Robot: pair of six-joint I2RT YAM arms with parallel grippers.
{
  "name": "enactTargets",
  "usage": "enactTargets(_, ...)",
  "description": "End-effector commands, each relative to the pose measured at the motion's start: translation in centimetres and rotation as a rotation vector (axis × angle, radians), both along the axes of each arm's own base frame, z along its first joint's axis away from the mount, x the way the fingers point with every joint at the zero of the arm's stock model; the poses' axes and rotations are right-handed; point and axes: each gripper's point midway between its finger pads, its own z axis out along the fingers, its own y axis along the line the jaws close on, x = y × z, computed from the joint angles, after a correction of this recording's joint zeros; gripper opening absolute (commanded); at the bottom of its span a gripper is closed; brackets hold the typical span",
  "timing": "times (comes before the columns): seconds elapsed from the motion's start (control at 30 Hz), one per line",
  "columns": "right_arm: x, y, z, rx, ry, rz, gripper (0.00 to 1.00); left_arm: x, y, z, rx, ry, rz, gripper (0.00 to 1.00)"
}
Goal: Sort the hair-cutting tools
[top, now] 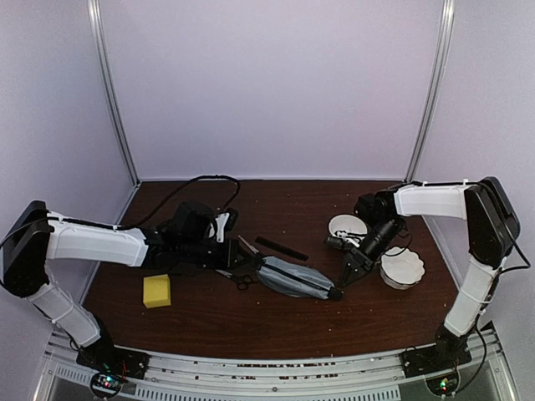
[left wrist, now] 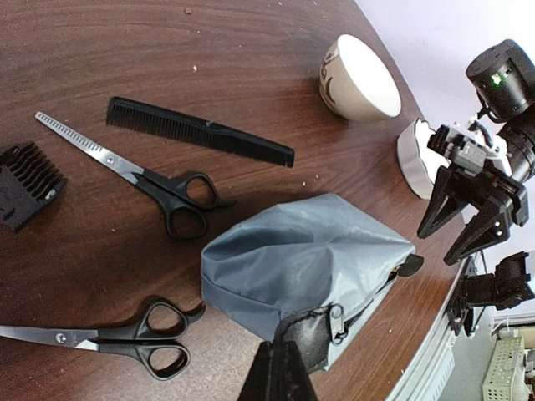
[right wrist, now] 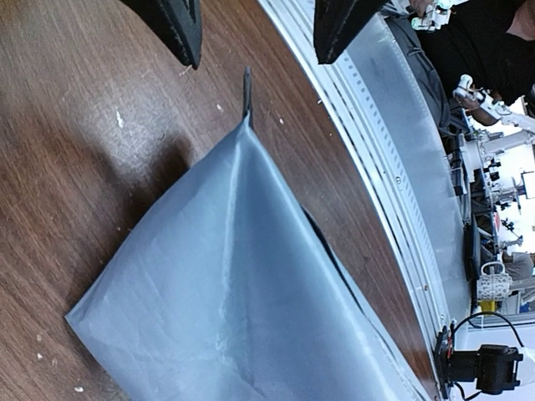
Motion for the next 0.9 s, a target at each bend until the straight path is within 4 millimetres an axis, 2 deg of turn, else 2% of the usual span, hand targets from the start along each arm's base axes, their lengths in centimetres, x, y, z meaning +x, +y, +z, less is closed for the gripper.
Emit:
enactTargets(0.0, -0.5, 0.7, -1.0, -0.011, -0.054, 0.038, 0.48, 0.5, -0.5, 0.5, -0.029, -0.019, 0.007, 0.0)
enactTargets(0.13, -0.9, 1.0, -2.6, -0.057, -0.047, 0.048, 0.48, 0.6, -0.4, 0.3, -0.024, -0.016, 0.012, 0.0)
enactTargets(0.23, -0.3, 1.2, -3.3, -0.087, -0.054, 0.038, 0.45, 0.6, -0.4, 0.3, -0.024, -0.017, 0.013, 0.0)
enactTargets(0.3, -0.2, 1.2, -3.7, -0.091, -0.046, 0.036, 0.39, 0.6, -0.3, 0.1, -0.02, -0.014, 0.017, 0.0)
enactTargets(0.4, -0.3, 1.4, -3.6, -0.08, -0.038, 0.042, 0.23, 0.6, -0.2, -0.1, -0.015, -0.015, 0.019, 0.0)
enactTargets(0.5, -0.8, 1.5, -2.8, -0.058, -0.025, 0.064, 0.0, 0.5, -0.2, -0.3, -0.009, -0.022, 0.01, 0.0)
enactTargets(0.53, -1.1, 1.5, -1.7, -0.036, -0.027, 0.09, 0.0, 0.3, -0.4, 0.0, -0.011, -0.031, -0.018, 0.0)
enactTargets(0.57, -1.3, 1.7, 0.4, -0.006, -0.031, 0.122, 0.0, -0.2, -0.5, 0.6, 0.003, -0.059, -0.065, 0.0)
enactTargets(0.63, -0.5, 2.2, 5.8, 0.1, -0.131, 0.159, 0.0, -1.0, 1.2, 2.8, 0.055, -0.149, -0.065, 0.0)
enactTargets(0.67, 0.6, 2.5, 8.6, 0.154, -0.212, 0.136, 0.0, -0.9, 2.1, 5.0, 0.058, -0.245, -0.04, 0.0)
enactTargets(0.73, 4.4, 3.0, 12.7, 0.187, -0.419, 0.02, 0.0, 0.8, 3.2, 11.4, 0.045, -0.482, 0.022, 0.0)
enactTargets(0.8, 9.1, 3.1, 14.7, 0.133, -0.615, -0.091, 0.0, 4.9, 5.9, 15.7, 0.205, -0.598, 0.181, 0.0)
enactTargets(0.83, 11.5, 2.8, 15.3, 0.084, -0.679, -0.145, 0.0, 6.7, 7.2, 16.8, 0.273, -0.615, 0.239, 0.0)
enactTargets(0.87, 12.8, 2.8, 13.6, 0.024, -0.655, -0.149, 0.0, 7.8, 7.5, 16.6, 0.304, -0.613, 0.238, 0.0)
